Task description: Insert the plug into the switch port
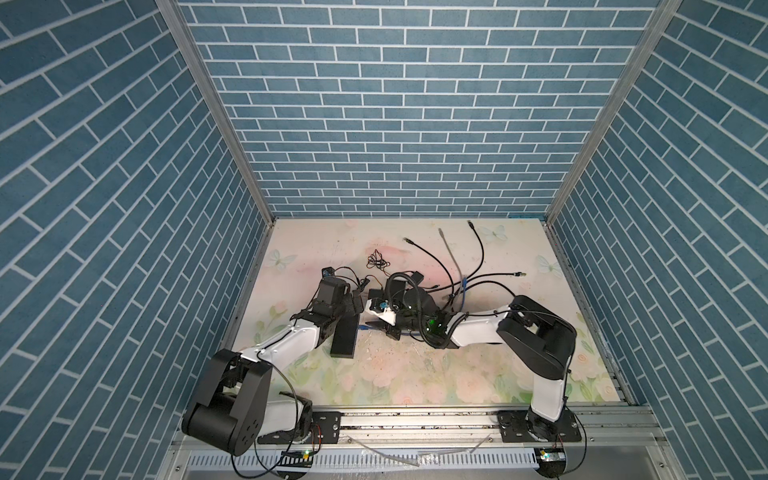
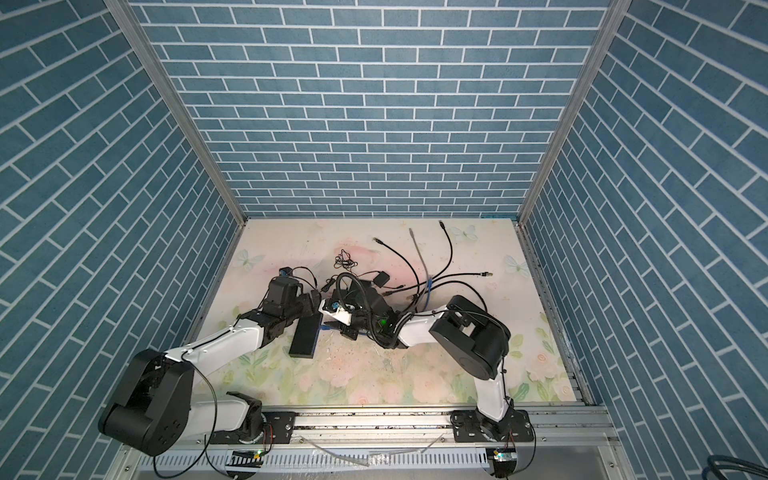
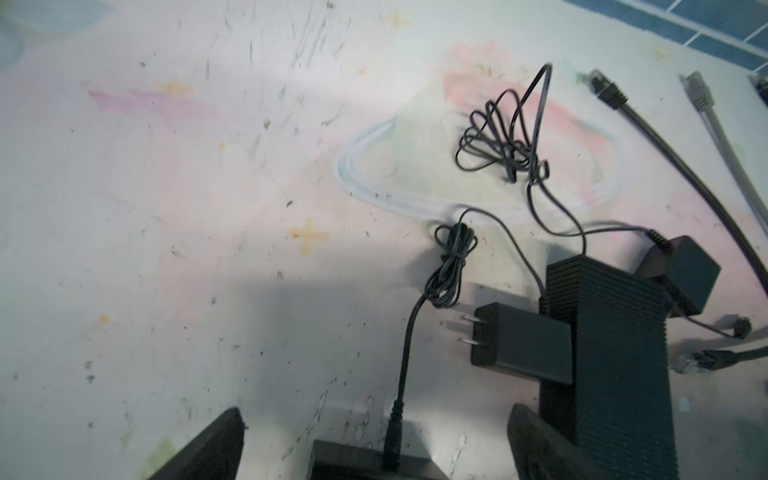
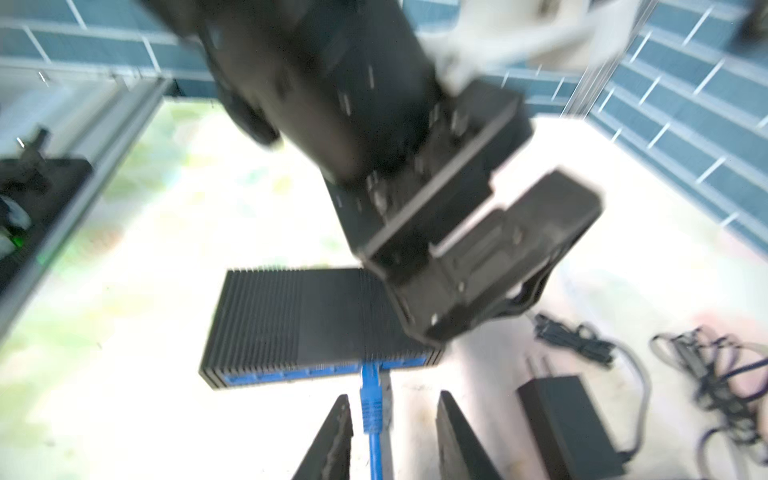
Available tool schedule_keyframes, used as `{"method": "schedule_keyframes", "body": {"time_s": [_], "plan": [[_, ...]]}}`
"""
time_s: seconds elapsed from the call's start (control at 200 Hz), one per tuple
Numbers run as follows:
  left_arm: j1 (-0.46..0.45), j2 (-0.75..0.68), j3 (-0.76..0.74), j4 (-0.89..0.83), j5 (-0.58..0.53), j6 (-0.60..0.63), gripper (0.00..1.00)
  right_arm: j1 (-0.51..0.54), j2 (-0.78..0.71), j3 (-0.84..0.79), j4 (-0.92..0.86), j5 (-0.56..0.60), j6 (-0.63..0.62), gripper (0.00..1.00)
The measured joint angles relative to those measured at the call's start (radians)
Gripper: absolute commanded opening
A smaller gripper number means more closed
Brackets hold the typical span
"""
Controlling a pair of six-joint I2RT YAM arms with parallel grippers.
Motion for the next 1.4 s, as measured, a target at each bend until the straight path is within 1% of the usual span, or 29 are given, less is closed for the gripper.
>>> {"method": "schedule_keyframes", "body": {"time_s": [0.075,0.145,0.275,0.36,0.43,0.54,0.62,0.755,0.855,0.96,1.08,1.2,1.4], "plan": [[0.0,-0.018,0.008,-0.001,0.0,0.012,1.0,-0.006,-0.057,0.005,-0.044,0.019,0.037,0.33],[0.0,-0.032,0.011,-0.005,0.003,0.027,1.0,-0.031,-0.092,0.025,-0.117,0.048,0.103,0.32],[0.0,-0.054,0.011,-0.017,0.029,0.054,1.0,-0.121,-0.129,0.085,-0.294,0.122,0.249,0.33],[0.0,-0.076,0.01,-0.021,0.05,0.068,1.0,-0.179,-0.163,0.108,-0.43,0.205,0.329,0.33],[0.0,-0.104,0.002,-0.019,0.067,0.075,1.0,-0.218,-0.191,0.125,-0.54,0.259,0.383,0.33],[0.0,-0.155,-0.021,-0.019,0.088,0.079,1.0,-0.273,-0.234,0.14,-0.686,0.311,0.447,0.33],[-0.002,-0.185,-0.035,-0.022,0.096,0.08,1.0,-0.303,-0.265,0.14,-0.77,0.341,0.471,0.34],[-0.016,-0.208,-0.041,-0.034,0.103,0.081,1.0,-0.336,-0.307,0.14,-0.895,0.398,0.472,0.34],[-0.037,-0.205,-0.041,-0.035,0.102,0.082,0.99,-0.346,-0.321,0.14,-0.99,0.441,0.476,0.34],[-0.072,-0.178,-0.041,-0.032,0.092,0.084,0.99,-0.368,-0.32,0.14,-1.067,0.456,0.484,0.34],[-0.136,-0.108,-0.027,-0.035,0.059,0.106,1.0,-0.412,-0.315,0.14,-1.098,0.455,0.489,0.34],[-0.207,-0.027,0.023,-0.034,0.019,0.144,1.0,-0.446,-0.293,0.14,-1.098,0.448,0.493,0.34],[-0.264,0.031,0.064,0.019,-0.026,0.186,1.0,-0.476,-0.197,0.14,-1.093,0.415,0.518,0.3]]}}
